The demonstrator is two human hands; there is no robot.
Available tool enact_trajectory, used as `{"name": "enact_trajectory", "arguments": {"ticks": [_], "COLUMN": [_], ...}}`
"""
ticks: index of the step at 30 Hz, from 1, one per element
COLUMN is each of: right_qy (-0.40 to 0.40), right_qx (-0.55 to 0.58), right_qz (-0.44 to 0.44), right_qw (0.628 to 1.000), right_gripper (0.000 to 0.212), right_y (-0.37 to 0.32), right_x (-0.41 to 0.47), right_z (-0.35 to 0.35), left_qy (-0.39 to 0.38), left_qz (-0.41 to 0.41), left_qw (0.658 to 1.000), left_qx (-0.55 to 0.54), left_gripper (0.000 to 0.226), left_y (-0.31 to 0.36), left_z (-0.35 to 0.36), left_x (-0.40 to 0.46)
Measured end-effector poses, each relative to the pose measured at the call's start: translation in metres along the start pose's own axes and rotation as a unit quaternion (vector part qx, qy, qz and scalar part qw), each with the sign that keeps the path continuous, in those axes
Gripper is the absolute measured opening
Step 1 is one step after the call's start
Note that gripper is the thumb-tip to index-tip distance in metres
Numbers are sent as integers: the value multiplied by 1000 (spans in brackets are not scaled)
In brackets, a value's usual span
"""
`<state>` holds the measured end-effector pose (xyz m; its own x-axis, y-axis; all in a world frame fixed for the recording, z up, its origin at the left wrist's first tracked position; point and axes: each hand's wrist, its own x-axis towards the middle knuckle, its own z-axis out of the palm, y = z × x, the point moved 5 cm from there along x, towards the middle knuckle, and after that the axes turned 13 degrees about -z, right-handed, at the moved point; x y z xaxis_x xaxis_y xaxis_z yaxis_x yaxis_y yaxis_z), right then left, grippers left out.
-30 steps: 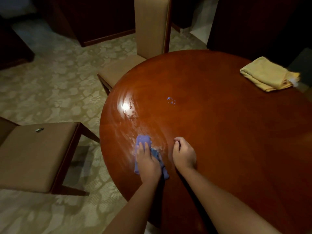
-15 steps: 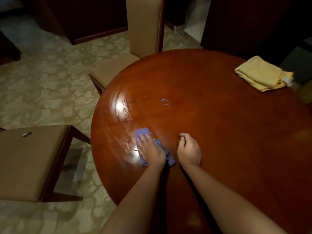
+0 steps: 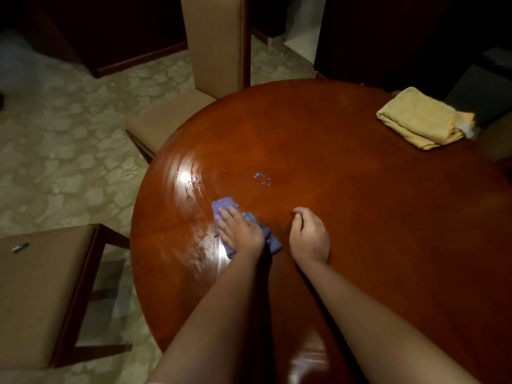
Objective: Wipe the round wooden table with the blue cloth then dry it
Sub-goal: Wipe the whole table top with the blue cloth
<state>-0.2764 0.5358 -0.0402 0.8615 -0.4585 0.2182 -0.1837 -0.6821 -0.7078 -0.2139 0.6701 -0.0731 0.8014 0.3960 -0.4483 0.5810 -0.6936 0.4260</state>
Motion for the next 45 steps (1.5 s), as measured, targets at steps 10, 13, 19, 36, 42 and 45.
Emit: {"name": "enact_trajectory", "arguments": {"ticks": [10, 13, 19, 36, 42, 45], "right_qy": [-6, 1, 3, 31, 1, -23], "right_qx": [-30, -36, -53, -18, 9, 11], "right_qz": [44, 59, 86, 38, 10, 12], "right_qw": [999, 998, 995, 999, 1000, 1000], "right_gripper": [28, 29, 32, 35, 37, 29], "right_y": [21, 22, 31, 24, 16, 18], "right_x": [46, 59, 72, 8, -29, -45], "right_z": [7, 8, 7, -31, -42, -48], "left_qy": [-17, -56, -126, -247, -271, -244], "left_qz": [87, 139, 285, 244, 202, 198], "left_qw": [996, 988, 950, 929, 928, 935], "left_qx": [24, 41, 5, -126, -154, -162], "left_gripper": [51, 51, 41, 32, 35, 31], "left_y": [58, 78, 109, 20, -47, -66], "left_z": [1, 4, 10, 23, 32, 28], "left_x": [63, 79, 98, -36, -85, -108]}}
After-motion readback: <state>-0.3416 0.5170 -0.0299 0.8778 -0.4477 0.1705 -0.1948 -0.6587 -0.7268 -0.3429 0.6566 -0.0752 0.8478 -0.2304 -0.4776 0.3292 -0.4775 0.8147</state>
